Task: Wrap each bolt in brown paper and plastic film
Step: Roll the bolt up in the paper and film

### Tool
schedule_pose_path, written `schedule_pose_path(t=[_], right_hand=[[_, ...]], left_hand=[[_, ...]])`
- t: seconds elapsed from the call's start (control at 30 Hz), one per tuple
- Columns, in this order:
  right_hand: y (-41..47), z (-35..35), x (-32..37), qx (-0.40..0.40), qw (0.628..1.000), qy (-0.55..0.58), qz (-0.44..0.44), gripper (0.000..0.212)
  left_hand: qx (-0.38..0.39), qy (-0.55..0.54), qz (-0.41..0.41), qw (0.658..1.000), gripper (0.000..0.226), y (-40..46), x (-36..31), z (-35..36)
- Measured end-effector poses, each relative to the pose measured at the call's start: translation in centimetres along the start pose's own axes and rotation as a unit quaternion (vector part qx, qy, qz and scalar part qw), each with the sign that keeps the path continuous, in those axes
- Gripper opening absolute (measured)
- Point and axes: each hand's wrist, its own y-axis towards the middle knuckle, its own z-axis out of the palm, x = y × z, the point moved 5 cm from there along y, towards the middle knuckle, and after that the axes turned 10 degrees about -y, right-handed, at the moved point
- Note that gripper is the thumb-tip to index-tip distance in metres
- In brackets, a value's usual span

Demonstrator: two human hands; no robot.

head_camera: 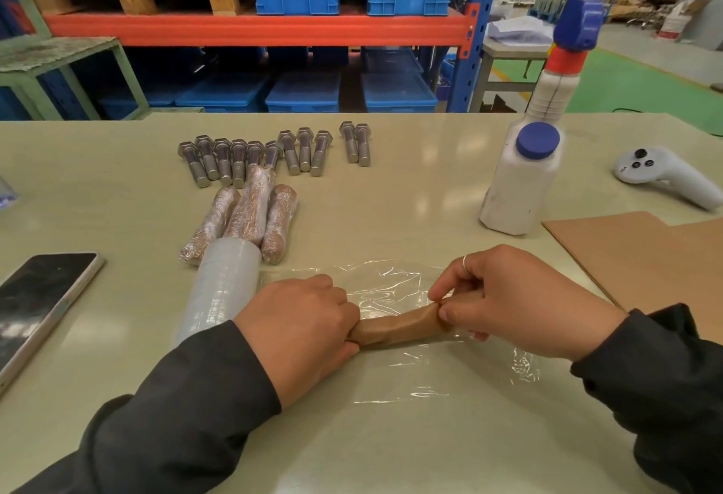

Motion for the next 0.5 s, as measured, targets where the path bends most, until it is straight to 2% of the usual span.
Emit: schedule_pose_path(t=[0.1, 0.2, 0.27, 0.37, 0.47, 0.5], right_hand=[[-0.3, 0.2, 1.1, 0.019, 0.999, -0.042, -0.023, 0.015], [-0.6, 0.8, 2.5, 0.084, 0.994, 0.021, -0.063, 0.030], [-0.1, 1.3, 3.2, 0.101, 0.991, 0.015, -0.088, 0.030], [1.0, 2.1, 3.4, 0.113, 0.987, -0.033, -0.108, 0.025], [1.2, 2.4, 3.0, 0.154, 0.981, 0.008, -0.122, 0.027], [1.2, 2.3, 2.9, 0.160, 0.979, 0.023, -0.127, 0.028]], left_hand=[[-0.002, 0.013, 0.011, 1.000, 0.034, 0.1, -0.2, 0.1], [0.015, 0.004, 0.012, 1.000, 0.032, 0.3, -0.4, 0.1], [0.025, 0.005, -0.008, 1.000, 0.028, 0.5, -0.3, 0.3], [-0.005, -0.013, -0.016, 1.000, 0.025, 0.3, -0.1, -0.1], [-0.050, -0.012, -0.009, 0.999, 0.025, 0.3, 0.0, -0.3], [-0.033, -0.017, -0.013, 0.999, 0.024, 0.2, 0.0, -0.3]])
